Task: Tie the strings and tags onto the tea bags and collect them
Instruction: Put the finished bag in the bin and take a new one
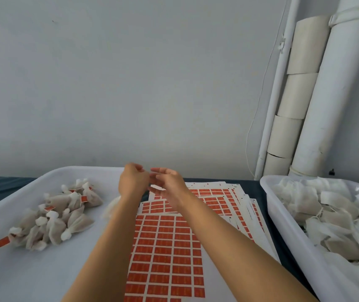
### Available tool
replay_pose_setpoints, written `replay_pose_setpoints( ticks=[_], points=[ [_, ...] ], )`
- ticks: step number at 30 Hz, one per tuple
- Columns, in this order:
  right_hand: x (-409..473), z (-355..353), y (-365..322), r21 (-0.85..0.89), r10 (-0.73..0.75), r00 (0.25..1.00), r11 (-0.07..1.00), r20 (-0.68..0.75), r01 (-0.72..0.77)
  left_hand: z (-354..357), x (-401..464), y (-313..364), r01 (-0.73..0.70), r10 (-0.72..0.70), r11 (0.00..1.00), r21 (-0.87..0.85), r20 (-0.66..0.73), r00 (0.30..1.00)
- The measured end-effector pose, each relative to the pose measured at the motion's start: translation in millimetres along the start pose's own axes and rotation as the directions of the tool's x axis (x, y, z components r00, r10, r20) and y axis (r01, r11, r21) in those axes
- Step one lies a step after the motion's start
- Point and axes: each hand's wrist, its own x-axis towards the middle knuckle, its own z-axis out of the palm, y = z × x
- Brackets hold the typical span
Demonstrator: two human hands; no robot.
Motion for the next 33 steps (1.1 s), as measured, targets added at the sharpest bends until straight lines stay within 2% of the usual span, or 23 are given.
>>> replay_pose_setpoints(
  ticks=[4, 7, 9, 12, 14, 17, 21, 24, 27, 29, 31, 33],
  points=[
    [-28.7, -30.0, -8.5, 0.048, -0.049, 0.995, 0.997, -0.090, 0.054, 13.9, -25.3, 14.1, -0.133, 0.132, 0.991, -0.002, 0.077, 0.988],
    [-52.0, -64.0, -15.7, 0.105, -0.064, 0.965, 0.990, -0.254, 0.093, 34.1, -45.9, 24.6, -0.199, 0.200, 0.980, -0.017, 0.148, 0.969],
    [-66.0, -89.2, -22.6, 0.040, -0.089, 0.901, 0.992, -0.424, 0.116, 54.3, -60.1, 29.9, -0.208, 0.199, 0.978, 0.013, 0.233, 0.952],
    [-78.1, -123.9, -38.1, -0.070, -0.138, 0.766, 0.990, -0.628, 0.121, 88.6, -81.2, 36.2, -0.208, 0.187, 0.978, 0.024, 0.351, 0.918],
    [-81.6, -143.4, -52.2, -0.087, -0.146, 0.713, 0.989, -0.685, 0.119, 108.4, -92.8, 42.9, -0.211, 0.188, 0.977, 0.013, 0.399, 0.898],
    [-85.0, -173.5, -69.5, -0.094, -0.125, 0.694, 0.992, -0.709, 0.084, 134.3, -106.7, 58.7, -0.238, 0.218, 0.971, -0.015, 0.462, 0.860],
    [-85.1, -214.4, -72.2, -0.203, -0.137, 0.638, 0.979, -0.758, -0.032, 158.2, -121.7, 78.1, -0.277, 0.254, 0.960, -0.033, 0.511, 0.821],
    [-83.4, -249.0, -66.7, -0.338, -0.196, 0.577, 0.929, -0.793, -0.149, 170.5, -131.7, 84.7, -0.322, 0.299, 0.945, -0.059, 0.554, 0.777],
    [-83.3, -276.6, -59.7, -0.494, -0.234, 0.544, 0.771, -0.806, -0.401, 179.8, -140.6, 88.9, -0.343, 0.333, 0.934, -0.101, 0.594, 0.732],
    [-80.8, -282.3, -52.4, -0.524, -0.226, 0.515, 0.644, -0.827, -0.558, 186.3, -145.5, 90.9, -0.351, 0.346, 0.929, -0.118, 0.615, 0.709],
    [-74.5, -280.2, -47.9, -0.513, -0.214, 0.483, 0.555, -0.849, -0.655, 192.7, -149.5, 92.2, -0.383, 0.358, 0.918, -0.103, 0.630, 0.689],
    [-67.7, -278.7, -44.3, -0.503, -0.210, 0.469, 0.532, -0.858, -0.682, 199.4, -151.5, 92.5, -0.408, 0.364, 0.909, -0.084, 0.635, 0.681]
  ],
)
